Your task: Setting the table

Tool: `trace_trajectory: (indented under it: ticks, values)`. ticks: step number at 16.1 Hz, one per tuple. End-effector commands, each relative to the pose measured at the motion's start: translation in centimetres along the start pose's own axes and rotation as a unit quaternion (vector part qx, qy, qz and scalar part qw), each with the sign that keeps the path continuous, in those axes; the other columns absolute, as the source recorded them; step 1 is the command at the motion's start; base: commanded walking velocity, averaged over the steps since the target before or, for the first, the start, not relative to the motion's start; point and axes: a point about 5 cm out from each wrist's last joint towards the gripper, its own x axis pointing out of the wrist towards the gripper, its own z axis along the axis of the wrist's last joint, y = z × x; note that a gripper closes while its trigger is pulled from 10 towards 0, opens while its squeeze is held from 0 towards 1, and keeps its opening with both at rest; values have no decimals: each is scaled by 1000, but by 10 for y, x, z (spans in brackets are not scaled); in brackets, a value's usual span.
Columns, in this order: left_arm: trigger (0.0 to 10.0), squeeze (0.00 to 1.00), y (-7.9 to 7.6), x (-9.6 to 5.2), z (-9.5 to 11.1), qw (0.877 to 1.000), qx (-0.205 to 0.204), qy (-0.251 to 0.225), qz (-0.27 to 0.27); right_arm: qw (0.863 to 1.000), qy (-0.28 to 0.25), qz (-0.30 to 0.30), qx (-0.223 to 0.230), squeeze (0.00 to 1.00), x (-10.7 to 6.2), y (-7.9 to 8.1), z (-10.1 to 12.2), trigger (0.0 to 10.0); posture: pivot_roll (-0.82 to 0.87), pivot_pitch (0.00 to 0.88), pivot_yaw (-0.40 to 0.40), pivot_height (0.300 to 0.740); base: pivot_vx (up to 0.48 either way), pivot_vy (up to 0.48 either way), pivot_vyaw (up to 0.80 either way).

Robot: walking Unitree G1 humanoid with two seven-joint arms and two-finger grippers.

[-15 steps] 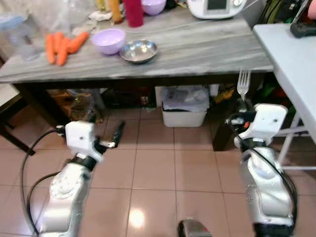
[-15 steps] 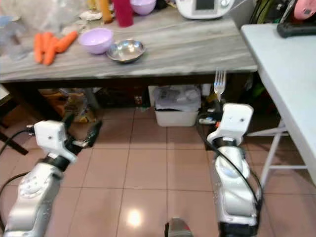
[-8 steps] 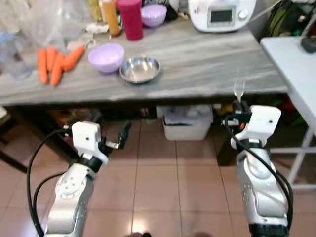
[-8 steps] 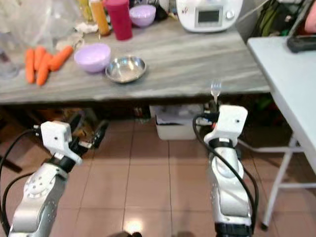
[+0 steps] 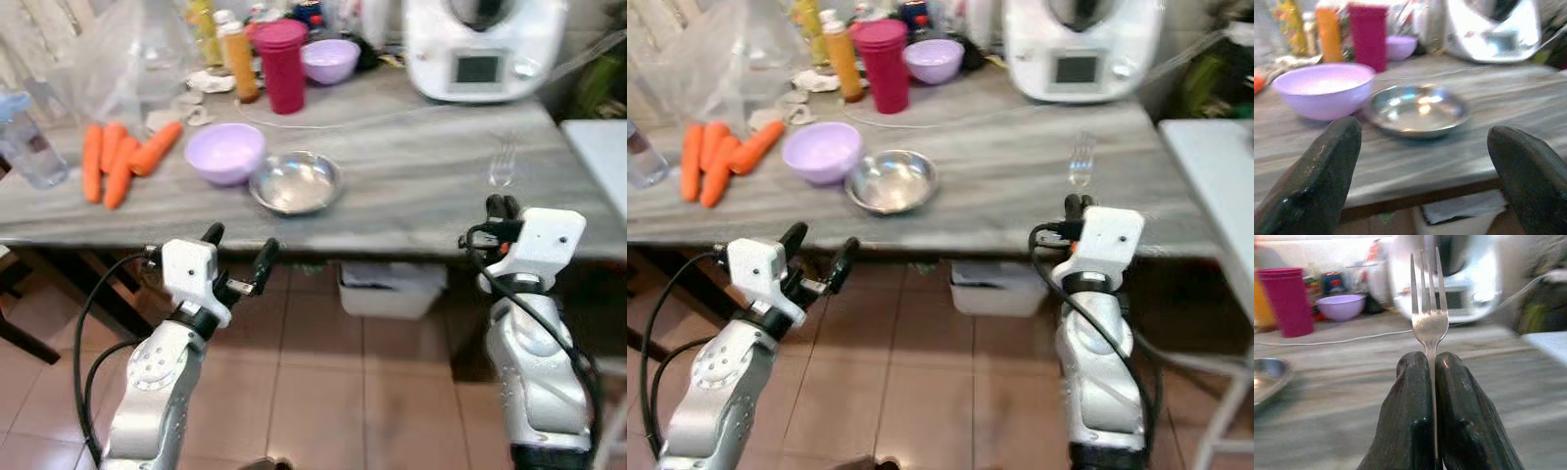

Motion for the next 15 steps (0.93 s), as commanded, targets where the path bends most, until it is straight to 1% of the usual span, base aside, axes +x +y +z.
trace_trajectory:
  ticks: [1,7,8,9,12,13,14,15]
  values:
    - [10000,0,-1,1,1,1000,1,0,-3,1000,-9,2,-3,0,0,-1,4,10000,-150,136,72,740,480,0,0]
    - [10000,0,-2,-3,0,1000,1,3,2,1000,-6,5,6,0,1,0,3,10000,-138,136,67,740,456,0,0]
    - [10000,0,-1,-4,0,1000,1,2,5,1000,-5,5,8,0,1,1,3,10000,-136,139,67,740,0,0,0]
    - [10000,0,1,-9,-1,1000,16,7,5,1000,-4,9,11,0,1,4,2,10000,-134,141,66,740,0,0,0]
    - [10000,0,6,-22,-2,999,37,12,9,1000,6,8,13,0,-1,4,-1,10000,-124,153,71,740,0,0,0]
    - [10000,0,8,-31,-4,999,45,19,11,1000,10,5,15,0,-3,5,-3,10000,-119,158,76,740,0,0,0]
    - [10000,0,9,-35,-4,999,48,22,12,1000,12,4,16,0,-4,5,-4,10000,-119,158,77,740,0,0,0]
    - [10000,0,9,-44,-6,998,58,30,13,1000,14,3,18,0,-7,7,-5,10000,-114,160,78,740,0,0,0]
